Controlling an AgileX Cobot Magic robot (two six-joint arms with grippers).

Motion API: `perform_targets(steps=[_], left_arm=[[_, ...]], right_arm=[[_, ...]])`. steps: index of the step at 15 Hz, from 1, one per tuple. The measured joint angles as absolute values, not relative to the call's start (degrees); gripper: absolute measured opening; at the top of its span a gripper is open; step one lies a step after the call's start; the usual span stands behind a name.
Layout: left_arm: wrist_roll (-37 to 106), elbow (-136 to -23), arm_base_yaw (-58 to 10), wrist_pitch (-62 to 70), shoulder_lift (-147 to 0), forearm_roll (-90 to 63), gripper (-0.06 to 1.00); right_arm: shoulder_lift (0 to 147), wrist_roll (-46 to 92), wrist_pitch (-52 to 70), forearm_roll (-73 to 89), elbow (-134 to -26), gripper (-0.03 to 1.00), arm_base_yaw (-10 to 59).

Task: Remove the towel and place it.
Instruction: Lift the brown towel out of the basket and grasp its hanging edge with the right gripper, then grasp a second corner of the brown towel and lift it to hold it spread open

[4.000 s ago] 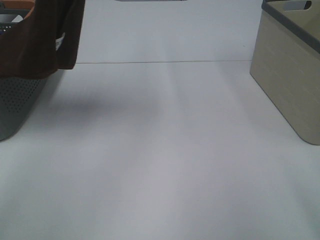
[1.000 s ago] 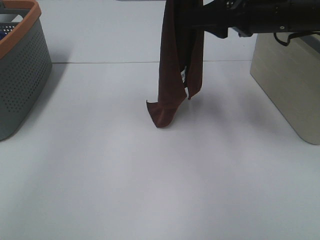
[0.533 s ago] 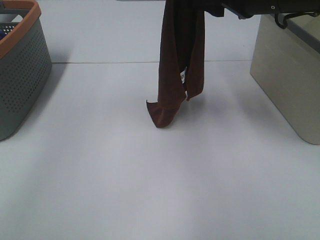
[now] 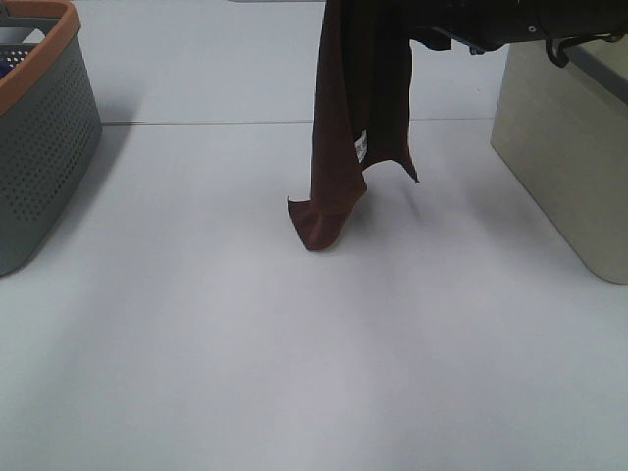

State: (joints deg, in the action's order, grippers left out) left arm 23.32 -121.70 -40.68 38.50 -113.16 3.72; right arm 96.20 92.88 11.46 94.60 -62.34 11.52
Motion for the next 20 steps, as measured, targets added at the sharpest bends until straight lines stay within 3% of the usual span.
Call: perform_targets(steps=[9, 20], left_arm=[[23.32, -121.7, -40.68, 38.5, -113.16, 4.13, 0.0], [23.32, -121.7, -40.68, 38.5, -113.16, 4.98, 0.0]], right_arm=[[107.09, 91.33, 11.46, 94.48, -62.17, 0.4, 11.52], [109.84, 91.21, 9.91, 88.75, -58.9, 0.31, 11.52]])
